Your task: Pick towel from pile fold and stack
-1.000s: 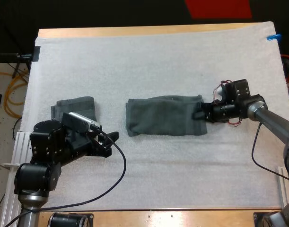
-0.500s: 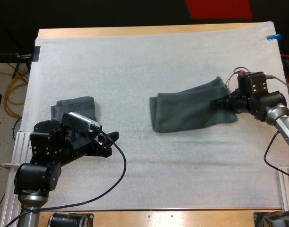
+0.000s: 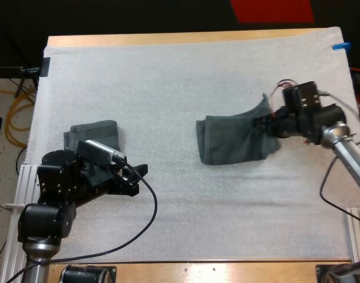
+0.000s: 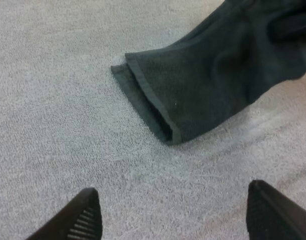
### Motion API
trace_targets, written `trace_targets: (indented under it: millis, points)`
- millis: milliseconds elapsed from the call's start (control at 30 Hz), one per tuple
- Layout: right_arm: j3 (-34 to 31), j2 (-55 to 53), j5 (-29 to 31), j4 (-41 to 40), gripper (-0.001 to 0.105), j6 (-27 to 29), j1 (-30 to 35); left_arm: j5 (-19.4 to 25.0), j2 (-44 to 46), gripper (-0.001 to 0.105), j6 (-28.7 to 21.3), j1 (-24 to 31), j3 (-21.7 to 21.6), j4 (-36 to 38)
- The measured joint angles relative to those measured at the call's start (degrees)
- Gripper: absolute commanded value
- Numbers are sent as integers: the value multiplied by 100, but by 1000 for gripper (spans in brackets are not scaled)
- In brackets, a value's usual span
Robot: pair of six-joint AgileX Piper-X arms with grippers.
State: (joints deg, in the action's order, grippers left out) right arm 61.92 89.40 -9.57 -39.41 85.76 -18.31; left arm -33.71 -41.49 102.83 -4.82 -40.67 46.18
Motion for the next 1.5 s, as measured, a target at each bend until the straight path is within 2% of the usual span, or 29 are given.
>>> trace_targets:
  millis: [167,267,433,500,600,667,767,867,1167,1367,1500]
  points:
    - [-3,549,-813,773,0,-919,-445,0,0,60,0,0,0,0]
    - [16,842,-945,1148,0,-1326,-664,0,0,60,0,0,0,0]
    - [80,1240,-1353,1397,1,-1644,-749,0,0,60,0,0,0,0]
    - [80,1314,-1377,1449,7,-1745,-749,0,0,60,0,0,0,0]
    - [80,1328,-1534,1592,29,-1761,-749,0,0,60,0,0,0,0]
    - [80,1328,-1863,1780,52,-1761,-749,0,0,60,0,0,0,0]
    - [80,1328,-2437,2095,74,-1765,-749,0,0,60,0,0,0,0]
    - [80,1328,-2705,2249,75,-1765,-749,0,0,60,0,0,0,0]
    - [80,1317,-2734,2044,75,-1807,-782,0,0,60,0,0,0,0]
    - [67,1343,-2720,1966,75,-1806,-1171,0,0,60,0,0,19,0]
    - [52,1548,-2433,1947,75,-1824,-1475,0,0,60,0,0,55,0]
